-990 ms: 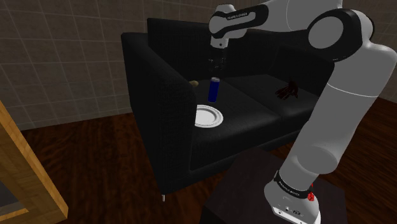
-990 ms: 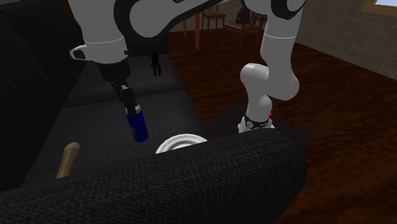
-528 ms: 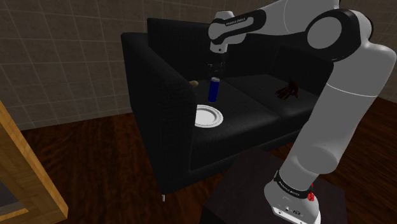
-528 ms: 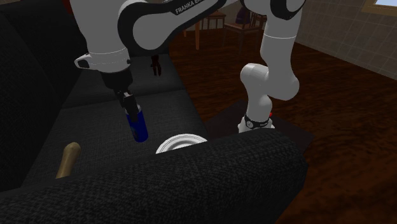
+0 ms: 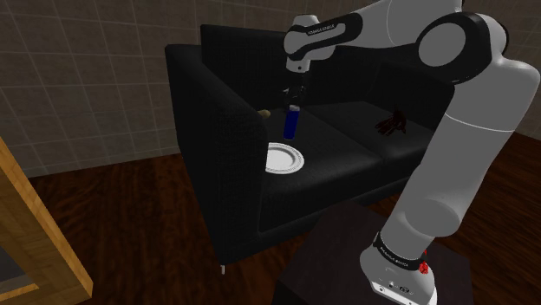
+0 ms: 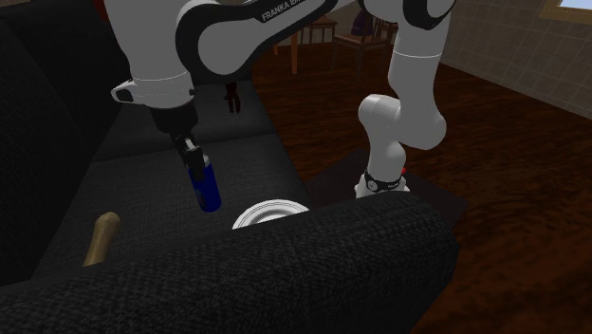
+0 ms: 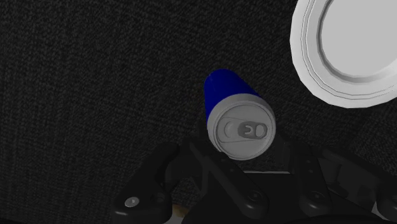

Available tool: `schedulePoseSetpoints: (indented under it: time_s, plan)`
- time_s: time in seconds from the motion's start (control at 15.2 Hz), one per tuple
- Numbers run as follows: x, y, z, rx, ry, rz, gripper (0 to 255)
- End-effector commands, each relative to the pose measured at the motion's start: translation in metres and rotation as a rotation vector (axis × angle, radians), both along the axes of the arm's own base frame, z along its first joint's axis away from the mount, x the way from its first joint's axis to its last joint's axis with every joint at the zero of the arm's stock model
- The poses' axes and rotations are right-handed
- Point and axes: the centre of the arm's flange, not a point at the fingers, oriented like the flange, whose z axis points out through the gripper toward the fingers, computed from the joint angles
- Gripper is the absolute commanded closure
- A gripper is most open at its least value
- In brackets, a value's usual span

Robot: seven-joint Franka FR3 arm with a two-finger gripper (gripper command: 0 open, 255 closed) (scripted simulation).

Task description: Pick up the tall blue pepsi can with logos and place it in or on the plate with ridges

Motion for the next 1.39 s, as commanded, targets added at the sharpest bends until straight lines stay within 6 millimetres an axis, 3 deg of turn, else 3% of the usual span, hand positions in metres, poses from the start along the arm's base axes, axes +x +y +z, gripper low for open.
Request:
schedulePoseSetpoints:
  time_s: [0.0,0.33,1.32]
  plan:
    - [0.000,0.000,0.000,0.000,0.000,0.000,255]
    - [0.000,0.000,0.000,0.000,0.000,0.000,255]
    - [0.000,0.000,0.079,0.000,0.000,0.000,255]
